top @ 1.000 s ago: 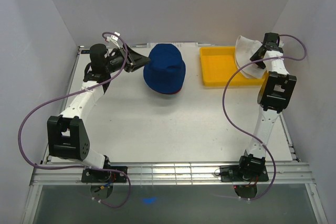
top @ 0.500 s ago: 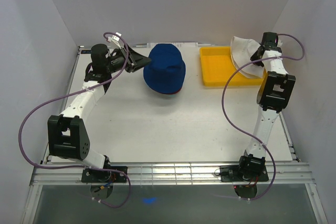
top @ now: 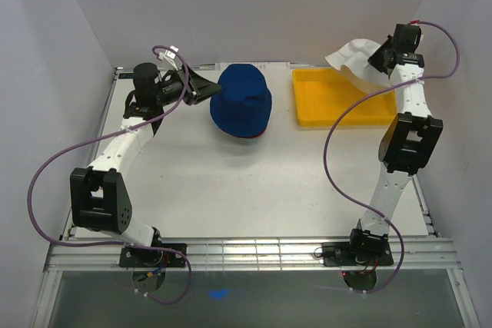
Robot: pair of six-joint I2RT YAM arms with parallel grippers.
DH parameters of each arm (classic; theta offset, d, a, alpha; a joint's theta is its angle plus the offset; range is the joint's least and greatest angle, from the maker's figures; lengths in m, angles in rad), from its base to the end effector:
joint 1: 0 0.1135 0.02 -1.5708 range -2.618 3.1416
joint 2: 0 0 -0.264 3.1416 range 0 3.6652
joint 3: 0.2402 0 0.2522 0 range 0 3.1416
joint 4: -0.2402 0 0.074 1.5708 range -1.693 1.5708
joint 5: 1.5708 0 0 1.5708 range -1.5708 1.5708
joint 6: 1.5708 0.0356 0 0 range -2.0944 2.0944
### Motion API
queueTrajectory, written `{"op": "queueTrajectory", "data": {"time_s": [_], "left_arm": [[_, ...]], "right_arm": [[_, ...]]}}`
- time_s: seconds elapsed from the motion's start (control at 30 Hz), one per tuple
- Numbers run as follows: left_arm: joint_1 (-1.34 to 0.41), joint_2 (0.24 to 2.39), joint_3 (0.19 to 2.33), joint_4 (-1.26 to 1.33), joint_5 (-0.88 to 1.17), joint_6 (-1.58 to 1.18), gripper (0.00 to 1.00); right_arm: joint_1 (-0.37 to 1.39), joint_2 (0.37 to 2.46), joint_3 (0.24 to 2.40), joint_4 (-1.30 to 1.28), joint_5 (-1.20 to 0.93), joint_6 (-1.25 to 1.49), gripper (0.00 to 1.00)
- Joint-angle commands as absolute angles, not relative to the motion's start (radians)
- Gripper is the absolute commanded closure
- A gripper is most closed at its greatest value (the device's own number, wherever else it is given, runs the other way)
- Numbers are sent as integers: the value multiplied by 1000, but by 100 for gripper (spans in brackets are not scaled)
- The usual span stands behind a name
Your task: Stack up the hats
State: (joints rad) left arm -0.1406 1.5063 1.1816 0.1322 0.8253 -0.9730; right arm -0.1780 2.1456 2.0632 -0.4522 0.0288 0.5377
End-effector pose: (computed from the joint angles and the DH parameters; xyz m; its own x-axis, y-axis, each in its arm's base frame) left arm 0.3435 -0.0750 0.3369 -0.7754 -0.4565 -0.4362 0.2988 0.3433 -0.8904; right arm 0.4987 -0.0908 0.3189 -0.3275 0.5791 -0.7466 0.4298 0.7950 0.4281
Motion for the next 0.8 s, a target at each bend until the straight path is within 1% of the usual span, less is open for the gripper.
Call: {"op": "queueTrajectory", "data": {"time_s": [0.0, 0.1, 0.13, 0.17, 0.23, 0.3, 0.43, 0.6, 0.77], "left_arm": [[-149, 1508, 1259, 147, 873, -973, 60], [-155, 1506, 1307, 150, 881, -966, 55], [-161, 1506, 1319, 152, 882, -966, 51], [-164, 1509, 1331, 153, 884, -969, 49], [-175, 1516, 1356, 185, 894, -1004, 45], [-183, 1529, 1359, 256, 905, -1052, 43], [-224, 1549, 1374, 316, 890, -1141, 42], [-235, 1566, 1376, 374, 847, -1238, 42], [-236, 1600, 1397, 410, 844, -1304, 42]], "right_arm": [[-172, 2053, 2056, -385, -57, 591, 92], [-161, 2013, 2046, -374, -89, 624, 92], [-155, 1994, 2043, -370, -97, 632, 92], [-150, 1982, 2033, -364, -110, 641, 92], [-137, 1950, 2019, -344, -121, 667, 92], [-126, 1931, 2010, -327, -136, 689, 92], [-83, 1888, 2011, -307, -146, 725, 92], [-25, 1870, 2057, -307, -149, 745, 92], [87, 1819, 2045, -269, -98, 752, 92]]}}
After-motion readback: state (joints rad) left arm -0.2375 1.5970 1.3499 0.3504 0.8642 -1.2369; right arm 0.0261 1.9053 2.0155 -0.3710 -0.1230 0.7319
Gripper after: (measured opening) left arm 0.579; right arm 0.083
